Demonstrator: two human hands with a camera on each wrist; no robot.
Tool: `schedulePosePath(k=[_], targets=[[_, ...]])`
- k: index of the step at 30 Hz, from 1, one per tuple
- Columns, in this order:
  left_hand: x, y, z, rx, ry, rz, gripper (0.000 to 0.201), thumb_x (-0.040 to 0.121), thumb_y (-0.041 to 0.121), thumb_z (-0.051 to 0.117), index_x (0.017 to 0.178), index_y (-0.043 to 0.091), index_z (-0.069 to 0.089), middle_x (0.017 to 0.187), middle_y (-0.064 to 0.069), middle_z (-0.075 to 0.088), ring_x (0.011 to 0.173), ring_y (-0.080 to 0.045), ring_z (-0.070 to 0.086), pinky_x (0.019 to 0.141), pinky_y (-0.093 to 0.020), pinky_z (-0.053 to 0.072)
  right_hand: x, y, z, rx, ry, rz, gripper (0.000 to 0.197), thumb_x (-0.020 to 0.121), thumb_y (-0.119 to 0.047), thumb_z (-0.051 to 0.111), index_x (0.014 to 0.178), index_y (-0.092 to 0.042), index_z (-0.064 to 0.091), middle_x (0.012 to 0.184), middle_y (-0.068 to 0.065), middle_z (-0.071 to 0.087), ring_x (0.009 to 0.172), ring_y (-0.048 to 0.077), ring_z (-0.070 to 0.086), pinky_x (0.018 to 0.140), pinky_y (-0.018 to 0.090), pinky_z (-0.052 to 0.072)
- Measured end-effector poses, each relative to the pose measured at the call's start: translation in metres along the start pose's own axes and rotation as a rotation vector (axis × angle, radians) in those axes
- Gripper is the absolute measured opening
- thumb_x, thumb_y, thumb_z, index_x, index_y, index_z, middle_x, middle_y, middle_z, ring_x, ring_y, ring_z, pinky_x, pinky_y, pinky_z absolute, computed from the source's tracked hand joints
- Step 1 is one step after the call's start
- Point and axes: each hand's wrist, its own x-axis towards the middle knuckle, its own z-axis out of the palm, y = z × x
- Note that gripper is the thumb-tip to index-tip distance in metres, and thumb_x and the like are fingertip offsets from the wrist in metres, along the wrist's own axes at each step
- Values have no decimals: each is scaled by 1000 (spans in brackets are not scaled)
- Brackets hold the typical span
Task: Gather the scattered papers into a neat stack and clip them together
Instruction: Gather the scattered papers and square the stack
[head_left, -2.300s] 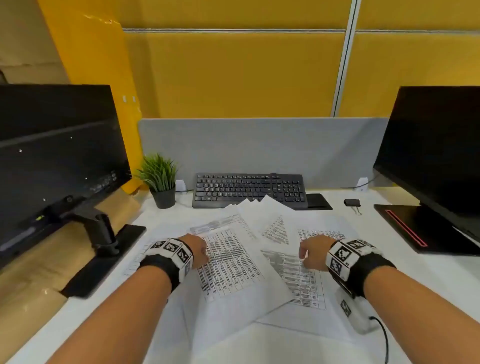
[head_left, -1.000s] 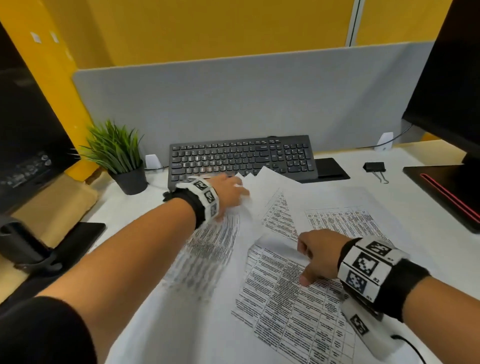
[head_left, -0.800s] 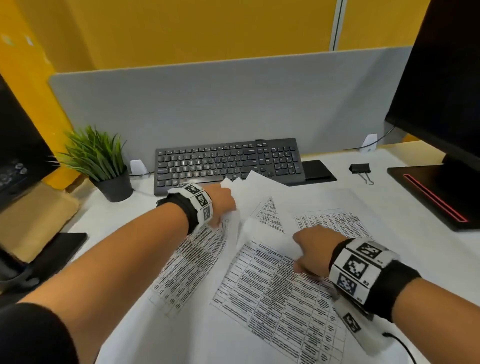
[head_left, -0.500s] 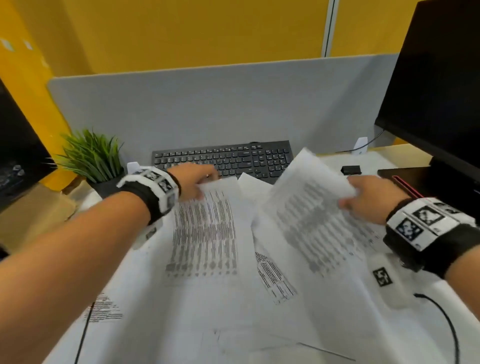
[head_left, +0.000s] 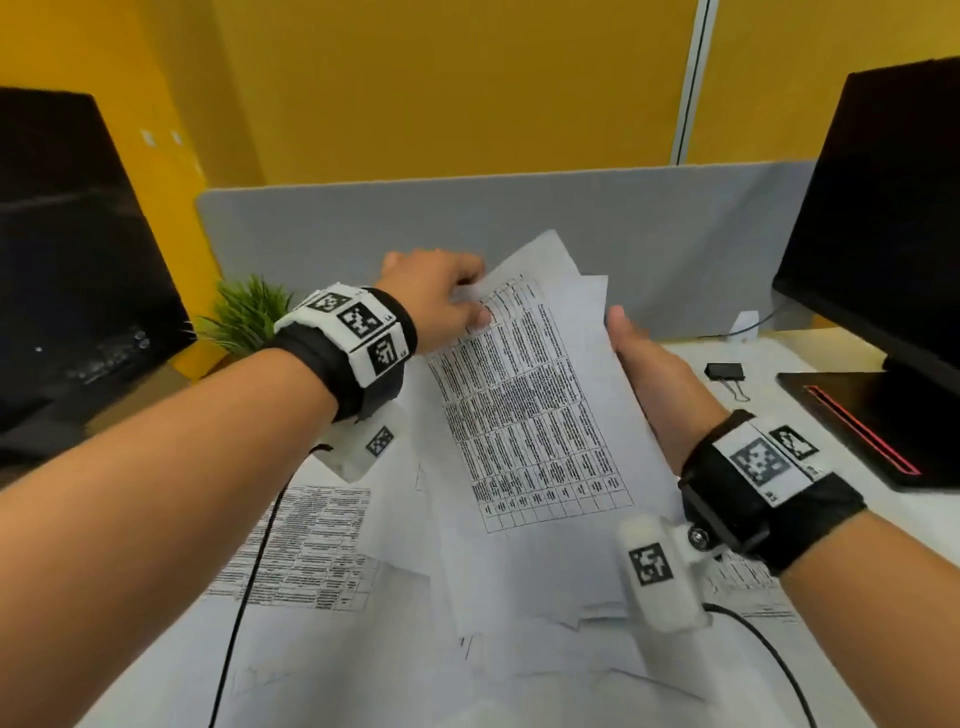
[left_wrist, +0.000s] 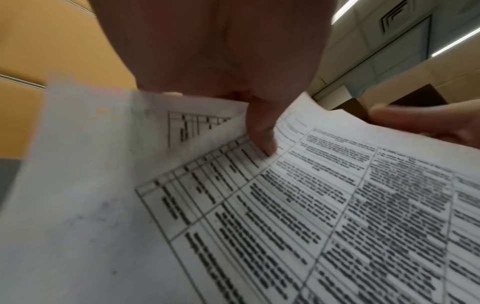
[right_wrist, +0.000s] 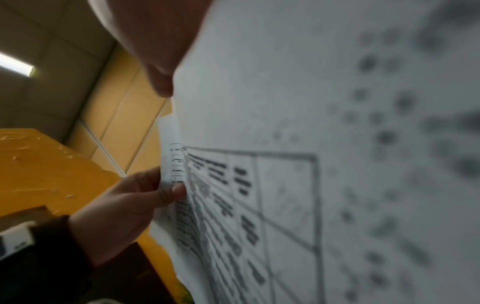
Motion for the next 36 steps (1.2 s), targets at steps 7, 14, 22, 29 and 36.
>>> schedulePosePath(k=[7,14,22,29,36], targets=[[-19,-14,7,-138,248,-220,65,66,40,77,120,28,43,122,-1,48,123,-26,40,104,-45,30,4,10,3,-469,119,-323,30,80,-6,70,102,-24,61,101,-9,69,94,7,67,80,25,52],[-79,-50,39,-1398,56,-473,104,28,47,90,119,12,56,111,-3,70,94,-18,69,69,-31,57,12,-7,1,69,-169,-221,39,68,-9,66,106,-12,59,95,5,73,83,20,71,72,34,59],[-131,-95,59,-733,219,-724,26,85,11,62,110,14,60,110,-11,65,99,-31,61,91,-45,46,54,41,-56,-1083,293,250,59,79,-45,69,125,-13,51,119,10,59,103,26,59,89,34,46],[-164,-124,57,-605,220,-945,32,89,10,54,121,10,54,116,-18,61,95,-32,56,91,-47,42,15,57,-107,-1543,290,781,88,83,-56,56,141,5,29,138,20,46,131,26,43,102,30,36],[-167,-116,56,-744,239,-978,35,89,8,53,123,15,53,115,-9,58,100,-32,52,91,-45,38,20,65,-134,-1632,254,754,80,83,-62,51,140,-8,37,139,12,47,124,24,49,105,33,39]])
